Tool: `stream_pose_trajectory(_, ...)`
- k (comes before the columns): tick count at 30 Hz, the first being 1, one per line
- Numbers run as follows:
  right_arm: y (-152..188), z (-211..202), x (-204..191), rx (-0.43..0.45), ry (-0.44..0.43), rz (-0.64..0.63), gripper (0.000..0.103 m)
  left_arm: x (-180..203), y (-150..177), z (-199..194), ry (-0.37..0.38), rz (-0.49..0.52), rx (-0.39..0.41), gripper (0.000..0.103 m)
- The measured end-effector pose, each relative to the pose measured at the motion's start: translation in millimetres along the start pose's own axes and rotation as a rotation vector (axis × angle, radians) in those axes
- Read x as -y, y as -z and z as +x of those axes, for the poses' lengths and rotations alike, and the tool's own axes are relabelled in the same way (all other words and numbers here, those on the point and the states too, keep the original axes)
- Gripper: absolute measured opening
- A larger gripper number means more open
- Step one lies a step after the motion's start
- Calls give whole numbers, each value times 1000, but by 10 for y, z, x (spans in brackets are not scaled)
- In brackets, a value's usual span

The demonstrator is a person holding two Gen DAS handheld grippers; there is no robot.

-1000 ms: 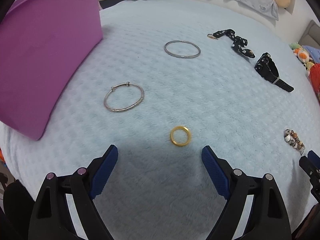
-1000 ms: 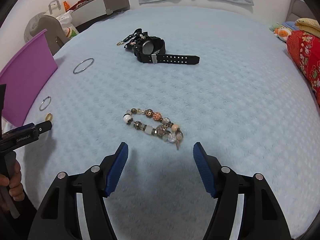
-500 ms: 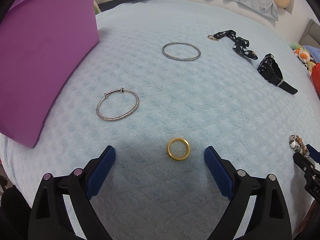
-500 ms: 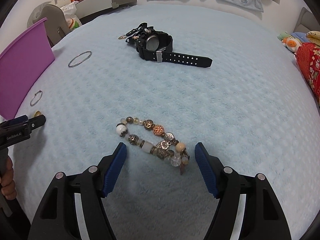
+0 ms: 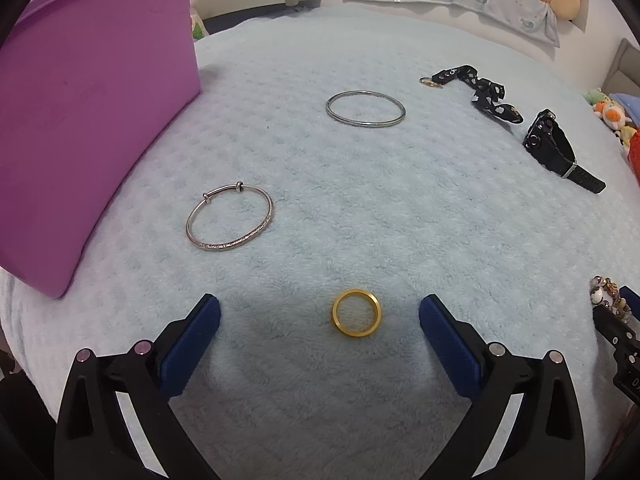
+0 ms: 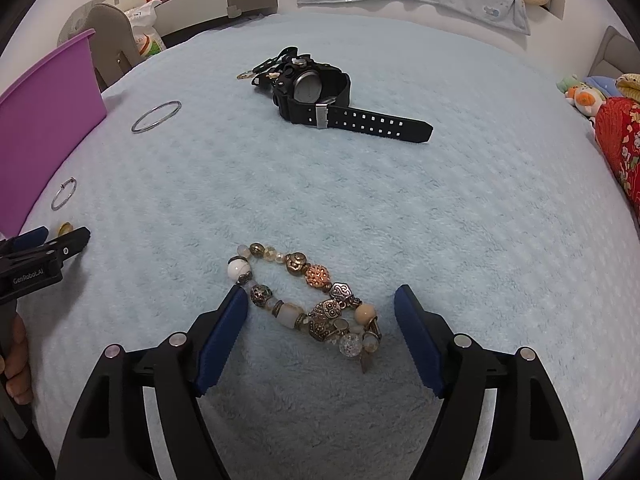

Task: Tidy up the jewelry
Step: 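Grasp the beaded bracelet with the right tool while the left tool grasps the gold ring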

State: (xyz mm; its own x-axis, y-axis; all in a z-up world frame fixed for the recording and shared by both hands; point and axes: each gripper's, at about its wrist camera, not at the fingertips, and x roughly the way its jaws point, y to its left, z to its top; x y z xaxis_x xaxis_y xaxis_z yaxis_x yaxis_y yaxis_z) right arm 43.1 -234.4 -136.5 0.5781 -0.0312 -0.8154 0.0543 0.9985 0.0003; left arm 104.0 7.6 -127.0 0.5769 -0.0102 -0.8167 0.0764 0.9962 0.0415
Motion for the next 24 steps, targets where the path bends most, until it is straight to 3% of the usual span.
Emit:
stream_pose_trajectory(4,6,-12,-29,-2,4,-11,71,10,2,-32,14,8,5,90)
stream_pose_trajectory(10,20,-53,-134,8,4,-58,52,-25,40,-73,35,-8,14,82)
stream_pose_trajectory(13,31,-68,-135,10,0,-48,48,-1,73,-116,42,10,26,72)
stream_pose_trajectory(18,57,-115,-234,19,-1,-86,24,62,83,-162,56,39,29,52)
stream_pose_trajectory(19,71,-127,-259,21,3,-95,23,63,83,-173,62,40,30,49)
stream_pose_trajectory(21,74,-144,-255,21,-14,-89,18,61,79,-196,80,41,29,27)
stream_pose_trajectory(24,79,-181,-201,22,-49,-52,18,24,68,-216,82,42,26,21)
